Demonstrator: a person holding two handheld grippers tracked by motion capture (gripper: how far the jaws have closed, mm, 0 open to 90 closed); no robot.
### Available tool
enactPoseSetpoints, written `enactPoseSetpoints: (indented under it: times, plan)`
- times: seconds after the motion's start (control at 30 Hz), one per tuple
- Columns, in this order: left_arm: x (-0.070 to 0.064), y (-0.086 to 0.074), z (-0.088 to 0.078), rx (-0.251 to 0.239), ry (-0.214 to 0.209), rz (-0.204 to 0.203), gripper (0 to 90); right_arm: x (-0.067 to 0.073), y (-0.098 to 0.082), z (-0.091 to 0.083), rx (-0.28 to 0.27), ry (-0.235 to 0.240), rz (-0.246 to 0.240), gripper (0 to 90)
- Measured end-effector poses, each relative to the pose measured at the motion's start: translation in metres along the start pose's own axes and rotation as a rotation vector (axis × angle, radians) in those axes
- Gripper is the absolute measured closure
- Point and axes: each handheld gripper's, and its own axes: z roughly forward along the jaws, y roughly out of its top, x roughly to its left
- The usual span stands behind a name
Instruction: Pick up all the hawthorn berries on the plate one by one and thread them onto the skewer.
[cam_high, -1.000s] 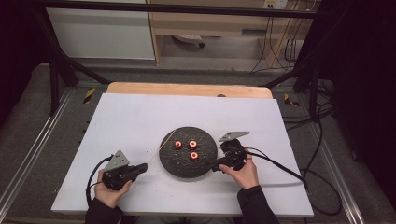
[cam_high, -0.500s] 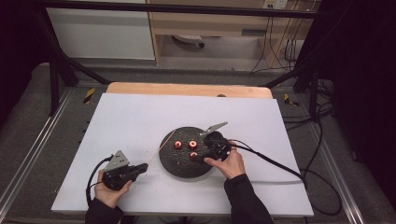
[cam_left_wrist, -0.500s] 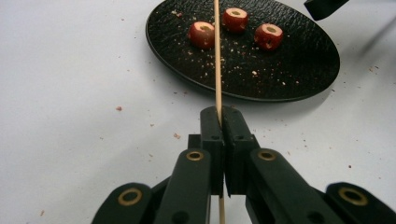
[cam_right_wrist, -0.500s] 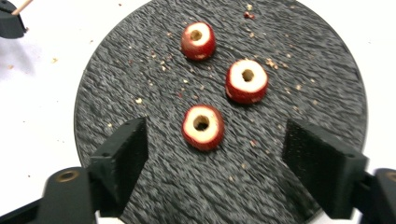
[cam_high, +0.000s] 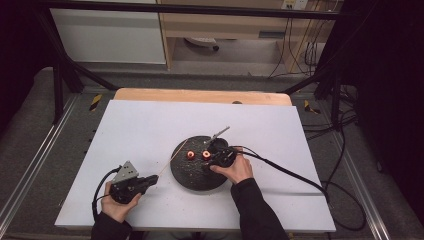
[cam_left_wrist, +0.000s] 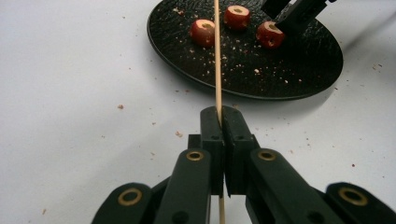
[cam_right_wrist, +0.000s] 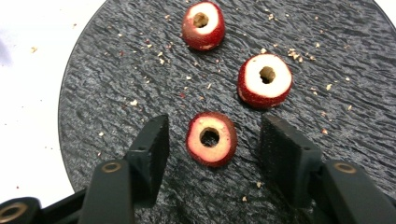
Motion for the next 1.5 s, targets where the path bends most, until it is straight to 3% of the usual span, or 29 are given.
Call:
enactPoseSetpoints:
  times: [0.27, 0.6, 0.97, 1.2, 1.23, 1.43, 1.5]
  plan:
    - [0.000, 0.000, 0.000, -0.001, 0.003, 0.003, 88.0, -0.002, 0.002, 0.006, 0.020, 0.021, 0.027, 55.4]
    - [-0.001, 0.000, 0.000, 0.000, 0.000, 0.007, 88.1, 0.000, 0.006, 0.013, 0.059, 0.017, 0.015, 60.3]
    - [-0.001, 0.001, 0.000, -0.003, 0.001, 0.006, 88.1, -0.002, 0.009, 0.012, 0.090, 0.018, 0.046, 62.3]
    - [-0.002, 0.001, 0.000, -0.006, 0.003, 0.002, 88.1, -0.001, 0.010, -0.004, 0.013, 0.038, 0.086, 62.5]
    - [-0.002, 0.000, 0.001, -0.007, 0.002, 0.000, 88.1, 0.000, 0.009, -0.010, -0.023, 0.038, 0.097, 62.5]
    - [-0.003, 0.000, 0.000, -0.016, 0.006, -0.004, 88.1, 0.000, 0.004, -0.022, -0.111, 0.039, 0.115, 62.6]
    - [-0.003, 0.000, 0.000, -0.018, 0.008, -0.006, 88.1, -0.002, -0.003, -0.026, -0.173, 0.048, 0.133, 62.6]
